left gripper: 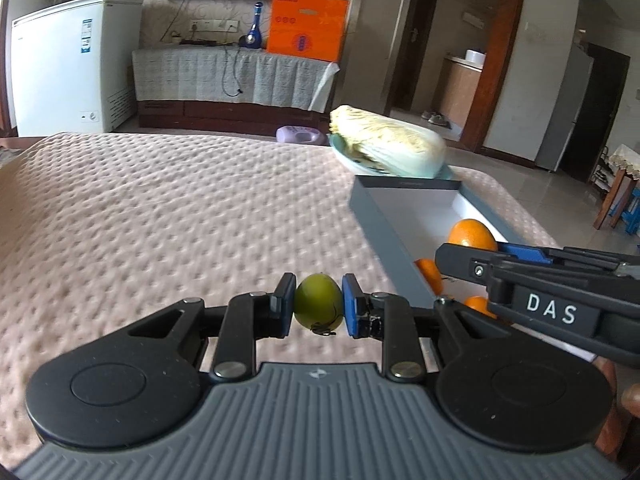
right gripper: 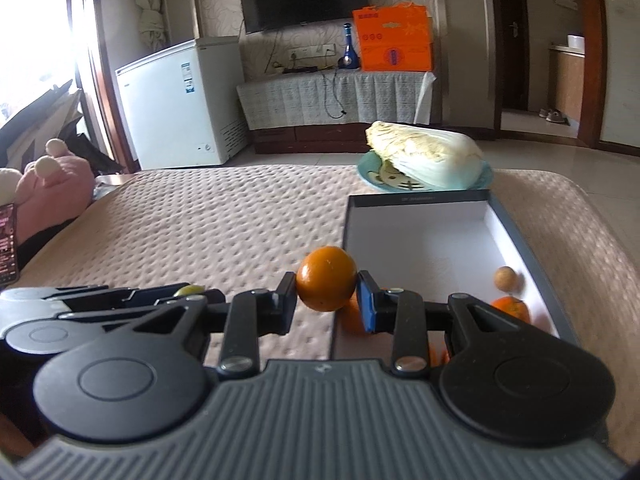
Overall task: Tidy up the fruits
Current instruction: 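Carry the green fruit and orange over the grey box with both grippers, then open the right gripper to drop the orange while the left drops the green fruit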
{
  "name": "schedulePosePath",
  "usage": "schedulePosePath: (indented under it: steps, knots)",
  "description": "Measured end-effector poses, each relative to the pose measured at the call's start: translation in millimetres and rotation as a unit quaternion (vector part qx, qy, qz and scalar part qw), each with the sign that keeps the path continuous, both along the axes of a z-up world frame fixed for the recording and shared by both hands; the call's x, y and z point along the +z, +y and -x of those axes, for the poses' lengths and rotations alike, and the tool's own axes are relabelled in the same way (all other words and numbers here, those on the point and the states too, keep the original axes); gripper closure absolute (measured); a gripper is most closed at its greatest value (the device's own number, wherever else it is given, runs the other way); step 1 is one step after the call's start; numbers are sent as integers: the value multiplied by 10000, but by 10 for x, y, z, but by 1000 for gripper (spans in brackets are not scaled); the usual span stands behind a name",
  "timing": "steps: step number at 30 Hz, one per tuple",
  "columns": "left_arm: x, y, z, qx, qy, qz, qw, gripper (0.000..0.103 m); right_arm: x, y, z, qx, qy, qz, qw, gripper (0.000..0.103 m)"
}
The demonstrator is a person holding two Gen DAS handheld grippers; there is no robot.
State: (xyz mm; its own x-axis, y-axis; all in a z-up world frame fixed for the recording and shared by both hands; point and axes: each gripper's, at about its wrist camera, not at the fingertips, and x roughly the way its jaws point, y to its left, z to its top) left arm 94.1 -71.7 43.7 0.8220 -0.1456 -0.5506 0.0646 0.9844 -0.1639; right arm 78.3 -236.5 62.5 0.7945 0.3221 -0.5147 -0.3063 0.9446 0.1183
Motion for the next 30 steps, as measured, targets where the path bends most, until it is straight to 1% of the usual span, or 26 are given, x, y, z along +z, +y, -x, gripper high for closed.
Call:
schedulePosePath:
  steps: [6,13,18,22,24,26,27,28,29,30]
  knots:
    - [38,-200,-26,-194,-26,122,9997,74,36,-179,16,-272,-100,-76,9996,68]
    - [36,-511,-40,-599,-76,258,9978,74,71,-420,33,-677,-241,-183,9972,68]
    - [-22,-771,-19,-1133,-82,387,9928,74,19,-552,-3,-864,-62,-227,9960,67]
    - [-117,-984,7,-1520,-36,189,9882,73,-49,-593,-61,-920,93,-171,9956,66]
    - [-170,-1048,14,-1540,4,64,9880,72,-89,-594,-99,-960,185,-130,9951,66]
    - [-203,-1061,9,-1525,43,0,9883,60,-128,-585,-134,-974,295,-81,9948,66]
    - [-208,-1052,10,-1456,39,-19,9893,51,-147,-581,-149,-976,359,-64,9946,64]
    - [-198,-1042,21,-1474,4,7,9891,45,-155,-572,-147,-968,389,-67,9945,52]
    - [-182,-1031,35,-1492,-27,4,9888,42,-155,-559,-138,-999,369,-47,9943,41]
    - [-163,-1034,60,-1457,-82,-81,9893,40,-147,-543,-119,-1034,296,-13,9942,36]
